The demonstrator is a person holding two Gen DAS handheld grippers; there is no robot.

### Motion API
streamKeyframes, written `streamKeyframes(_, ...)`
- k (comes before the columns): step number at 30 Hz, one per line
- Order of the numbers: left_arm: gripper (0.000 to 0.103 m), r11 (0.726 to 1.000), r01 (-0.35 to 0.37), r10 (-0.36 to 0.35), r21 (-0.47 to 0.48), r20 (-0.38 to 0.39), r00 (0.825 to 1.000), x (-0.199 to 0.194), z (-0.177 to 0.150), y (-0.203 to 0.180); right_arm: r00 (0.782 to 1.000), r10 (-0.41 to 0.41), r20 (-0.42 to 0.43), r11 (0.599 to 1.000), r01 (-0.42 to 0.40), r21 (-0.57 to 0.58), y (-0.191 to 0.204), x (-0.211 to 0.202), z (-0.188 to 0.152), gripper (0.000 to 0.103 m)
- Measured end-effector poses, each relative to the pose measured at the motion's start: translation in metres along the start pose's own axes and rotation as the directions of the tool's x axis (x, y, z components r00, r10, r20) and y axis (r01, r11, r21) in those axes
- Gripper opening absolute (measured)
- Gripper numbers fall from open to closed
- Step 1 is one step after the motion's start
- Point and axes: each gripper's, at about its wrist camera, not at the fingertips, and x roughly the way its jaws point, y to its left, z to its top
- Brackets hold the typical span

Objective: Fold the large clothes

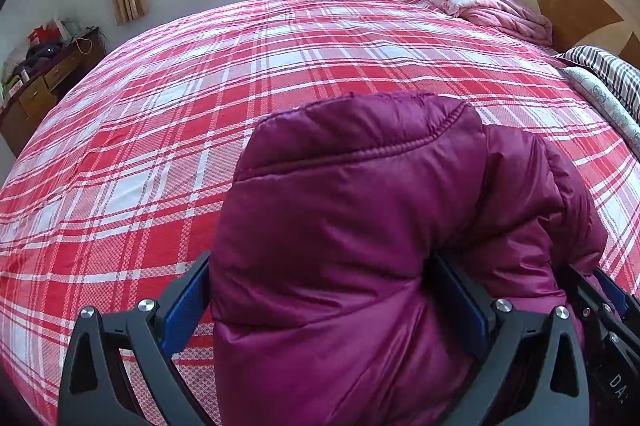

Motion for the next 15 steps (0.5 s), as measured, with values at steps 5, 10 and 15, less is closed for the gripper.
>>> streamKeyframes(5, 0.102, 1.0, 0.002, -0.002, 0.0, -0.002, 1.0, 0.001, 0.0, 0.0, 1.0, 0.001, 0.0, 1.0, -0.001, 0.002, 0.0, 0.0, 0.0, 0.059)
streamKeyframes(10, 0.102, 1.0, 0.01, -0.01, -0.002, -0.007, 1.0, 0.002, 0.001, 0.0, 1.0, 0.001, -0.002, 1.0, -0.001, 0.006, 0.0, 0.0, 0.0, 0.059)
streamKeyframes(15, 0.102, 0.993, 0.116, -0.118, -0.033, -0.061, 0.991, 0.001, 0.003, 0.014, 1.0, 0.021, -0.022, 1.0, -0.021, 0.006, -0.003, -0.002, 0.004, 0.06)
